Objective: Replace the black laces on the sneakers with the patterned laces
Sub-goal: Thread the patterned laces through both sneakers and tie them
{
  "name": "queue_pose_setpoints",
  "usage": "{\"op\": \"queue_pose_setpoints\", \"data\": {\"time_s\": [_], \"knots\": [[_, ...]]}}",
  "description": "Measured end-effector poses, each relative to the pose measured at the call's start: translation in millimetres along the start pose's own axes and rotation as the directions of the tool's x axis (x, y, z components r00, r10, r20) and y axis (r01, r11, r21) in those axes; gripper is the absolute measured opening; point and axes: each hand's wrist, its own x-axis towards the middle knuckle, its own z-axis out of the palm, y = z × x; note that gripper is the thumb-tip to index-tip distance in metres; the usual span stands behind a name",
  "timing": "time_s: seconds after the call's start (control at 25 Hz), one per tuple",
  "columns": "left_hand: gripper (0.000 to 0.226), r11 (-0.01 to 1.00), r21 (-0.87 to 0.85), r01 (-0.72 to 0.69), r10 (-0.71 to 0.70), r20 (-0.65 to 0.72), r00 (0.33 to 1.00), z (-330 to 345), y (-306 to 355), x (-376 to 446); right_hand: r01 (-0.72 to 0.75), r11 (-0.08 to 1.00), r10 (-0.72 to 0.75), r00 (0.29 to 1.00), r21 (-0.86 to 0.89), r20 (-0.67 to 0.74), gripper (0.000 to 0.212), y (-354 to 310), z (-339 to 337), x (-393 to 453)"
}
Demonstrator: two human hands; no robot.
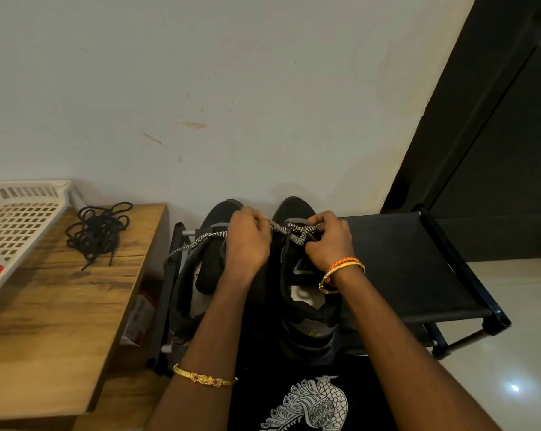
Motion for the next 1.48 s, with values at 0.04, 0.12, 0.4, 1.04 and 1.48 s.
{"op": "queue_pose_setpoints", "data": {"time_s": [0.04,0.12,0.4,1.04,1.48], "knots": [[0.019,0.999,0.000,-0.034,0.034,-0.084,0.996,-5.8,0.2,1.7,-0.023,1.000,0.023,1.000,0.018,0.002,0.041,0.9,-2.7,-2.5],[0.023,0.997,0.008,-0.071,0.071,-0.284,0.956,-22.6,3.9,4.0,-0.068,0.996,0.067,0.998,0.050,0.004,0.042,1.1,-5.7,-5.8],[0.024,0.997,-0.070,-0.012,-0.043,-0.723,0.690,-58.4,15.1,-6.0,-0.183,0.971,0.183,0.983,0.151,0.013,0.027,4.0,-6.6,-2.2],[0.029,0.776,0.631,0.021,0.120,-0.180,0.976,-19.4,10.0,-18.7,-0.205,0.969,0.207,0.978,0.135,-0.004,0.019,5.2,-7.4,-1.6],[0.045,0.851,0.525,-0.034,0.169,-0.212,0.963,-27.8,16.3,-22.1,-0.214,0.971,0.212,0.977,0.104,0.024,0.020,3.5,-8.0,1.0]]}}
